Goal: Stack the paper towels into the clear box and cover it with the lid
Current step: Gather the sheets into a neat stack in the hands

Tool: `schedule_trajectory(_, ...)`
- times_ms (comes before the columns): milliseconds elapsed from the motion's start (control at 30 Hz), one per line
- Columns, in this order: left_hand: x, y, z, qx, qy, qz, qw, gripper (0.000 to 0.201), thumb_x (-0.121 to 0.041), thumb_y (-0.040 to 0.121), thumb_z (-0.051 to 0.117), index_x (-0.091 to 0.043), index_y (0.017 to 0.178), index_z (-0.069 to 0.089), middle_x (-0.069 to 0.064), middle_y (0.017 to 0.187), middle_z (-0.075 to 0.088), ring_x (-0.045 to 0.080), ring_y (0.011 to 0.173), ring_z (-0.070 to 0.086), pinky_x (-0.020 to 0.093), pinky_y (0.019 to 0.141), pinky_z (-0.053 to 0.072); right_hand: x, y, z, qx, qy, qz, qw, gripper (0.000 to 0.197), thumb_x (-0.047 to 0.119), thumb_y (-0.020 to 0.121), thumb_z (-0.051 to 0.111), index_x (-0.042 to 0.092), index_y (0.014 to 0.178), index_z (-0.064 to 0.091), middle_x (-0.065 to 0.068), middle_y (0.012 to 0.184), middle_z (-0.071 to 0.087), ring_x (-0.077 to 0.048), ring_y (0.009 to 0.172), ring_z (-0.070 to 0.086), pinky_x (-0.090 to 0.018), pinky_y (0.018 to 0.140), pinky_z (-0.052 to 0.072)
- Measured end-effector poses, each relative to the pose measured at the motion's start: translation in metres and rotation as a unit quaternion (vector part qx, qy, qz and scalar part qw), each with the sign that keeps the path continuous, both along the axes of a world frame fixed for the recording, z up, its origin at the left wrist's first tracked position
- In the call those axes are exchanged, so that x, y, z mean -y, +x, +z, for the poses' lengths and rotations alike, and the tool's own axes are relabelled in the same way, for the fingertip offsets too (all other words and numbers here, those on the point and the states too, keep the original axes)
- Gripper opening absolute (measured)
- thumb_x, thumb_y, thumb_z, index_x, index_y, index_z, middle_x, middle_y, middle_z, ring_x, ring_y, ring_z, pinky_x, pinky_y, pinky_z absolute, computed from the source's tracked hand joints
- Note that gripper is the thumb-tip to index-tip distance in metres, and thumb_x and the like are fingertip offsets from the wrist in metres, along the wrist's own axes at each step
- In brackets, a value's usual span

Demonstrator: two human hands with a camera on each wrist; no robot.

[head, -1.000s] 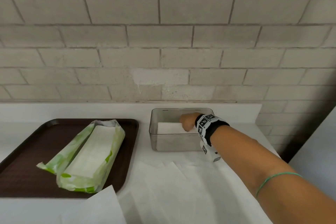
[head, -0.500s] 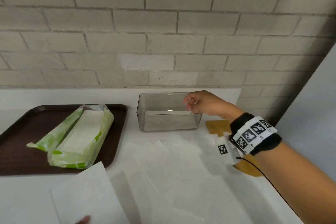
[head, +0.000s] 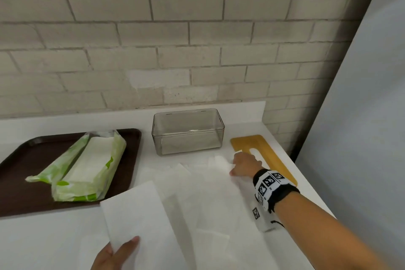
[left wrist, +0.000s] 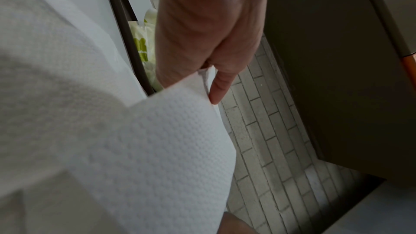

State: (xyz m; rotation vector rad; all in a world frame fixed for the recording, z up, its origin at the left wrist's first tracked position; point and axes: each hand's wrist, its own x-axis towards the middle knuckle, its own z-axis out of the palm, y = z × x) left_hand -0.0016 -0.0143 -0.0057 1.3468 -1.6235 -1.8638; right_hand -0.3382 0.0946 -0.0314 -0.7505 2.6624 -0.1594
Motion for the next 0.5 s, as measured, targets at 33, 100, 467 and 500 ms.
schedule_trajectory(33, 0.000, 0.001, 0.000, -0.002, -0.004, -0.010, 1.000, 0.029, 0.008, 0.084, 0.061, -0.011, 0.062, 0.057, -0.007, 0.053, 0.059, 0.020, 0.074, 0.046, 0.030, 0.086, 0.029, 0.000, 0.000, 0.000, -0.007, -0.020, 0.003, 1.000, 0.037, 0.026, 0.083, 0.063, 0.015, 0.118, 0.054, -0.005, 0.130, 0.051, -0.029, 0.123, 0.044, -0.044, 0.104, 0.032)
schedule_trajectory(100, -0.005, 0.001, 0.002, 0.015, -0.015, 0.005, 1.000, 0.028, 0.007, 0.084, 0.062, -0.010, 0.063, 0.058, -0.014, 0.041, 0.057, 0.022, 0.073, 0.049, 0.032, 0.086, 0.031, -0.002, 0.001, 0.001, -0.019, -0.066, 0.010, 0.998, 0.009, 0.018, 0.085, 0.062, 0.018, 0.092, 0.056, -0.006, 0.122, 0.057, -0.028, 0.116, 0.049, -0.043, 0.101, 0.032)
schedule_trajectory(467, -0.001, 0.002, -0.005, -0.184, 0.169, 0.113, 0.961, 0.050, -0.024, 0.081, 0.062, -0.003, 0.126, 0.056, 0.026, 0.117, 0.062, 0.043, 0.111, 0.058, 0.052, 0.094, 0.048, -0.045, 0.047, 0.108, 0.270, -0.635, 0.007, 0.724, 0.017, 0.010, 0.091, 0.054, 0.019, 0.077, 0.052, 0.005, 0.067, 0.061, -0.012, 0.062, 0.055, -0.024, 0.053, 0.045)
schedule_trajectory(500, -0.001, -0.001, -0.001, -0.218, 0.175, 0.112, 0.953, 0.059, -0.028, 0.070, 0.070, -0.006, 0.124, 0.058, 0.023, 0.117, 0.064, 0.041, 0.108, 0.061, 0.050, 0.085, 0.053, -0.048, 0.058, 0.121, 0.286, -0.658, 0.017, 0.696, 0.016, 0.012, 0.092, 0.052, 0.020, 0.078, 0.052, 0.006, 0.067, 0.061, -0.010, 0.060, 0.056, -0.023, 0.051, 0.045)
